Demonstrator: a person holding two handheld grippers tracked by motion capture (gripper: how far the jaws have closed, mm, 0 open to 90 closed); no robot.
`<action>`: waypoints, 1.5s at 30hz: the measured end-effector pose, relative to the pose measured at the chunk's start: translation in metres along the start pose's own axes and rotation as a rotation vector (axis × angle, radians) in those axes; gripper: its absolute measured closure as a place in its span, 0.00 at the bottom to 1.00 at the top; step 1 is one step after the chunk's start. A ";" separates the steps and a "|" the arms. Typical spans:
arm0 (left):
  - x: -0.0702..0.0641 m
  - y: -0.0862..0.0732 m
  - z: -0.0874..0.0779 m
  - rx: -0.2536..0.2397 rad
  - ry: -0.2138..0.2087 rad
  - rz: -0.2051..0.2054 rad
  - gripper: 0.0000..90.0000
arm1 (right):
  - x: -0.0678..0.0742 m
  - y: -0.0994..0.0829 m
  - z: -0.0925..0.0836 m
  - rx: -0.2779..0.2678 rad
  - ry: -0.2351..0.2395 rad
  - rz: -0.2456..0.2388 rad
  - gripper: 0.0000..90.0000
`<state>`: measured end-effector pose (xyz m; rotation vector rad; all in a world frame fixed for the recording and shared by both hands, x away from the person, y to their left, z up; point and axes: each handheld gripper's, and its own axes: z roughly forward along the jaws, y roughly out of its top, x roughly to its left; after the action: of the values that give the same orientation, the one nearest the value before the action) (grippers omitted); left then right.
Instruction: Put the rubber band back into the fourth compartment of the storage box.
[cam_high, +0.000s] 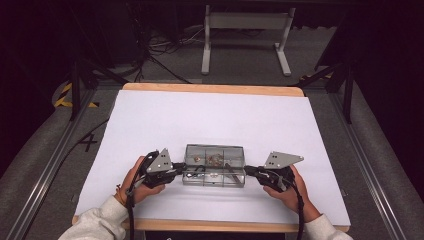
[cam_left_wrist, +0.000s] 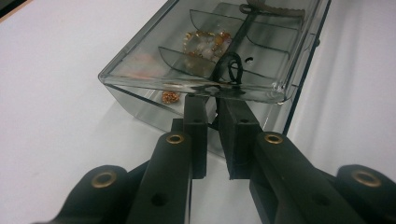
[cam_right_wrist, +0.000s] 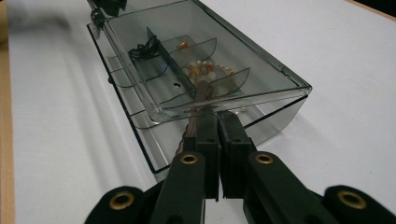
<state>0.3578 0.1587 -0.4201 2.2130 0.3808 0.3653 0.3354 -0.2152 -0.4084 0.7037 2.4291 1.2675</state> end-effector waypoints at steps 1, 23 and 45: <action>0.000 0.000 0.000 0.004 0.001 0.003 0.90 | 0.001 -0.001 -0.001 -0.002 0.003 0.002 0.98; -0.004 -0.013 -0.002 0.046 0.000 -0.006 0.89 | 0.013 -0.013 0.000 0.036 0.031 -0.008 0.98; -0.008 -0.021 0.002 0.079 -0.011 -0.011 0.89 | 0.016 -0.023 -0.002 0.054 0.041 0.003 0.98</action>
<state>0.3480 0.1666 -0.4387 2.2877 0.4078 0.3374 0.3144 -0.2185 -0.4271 0.7021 2.5047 1.2334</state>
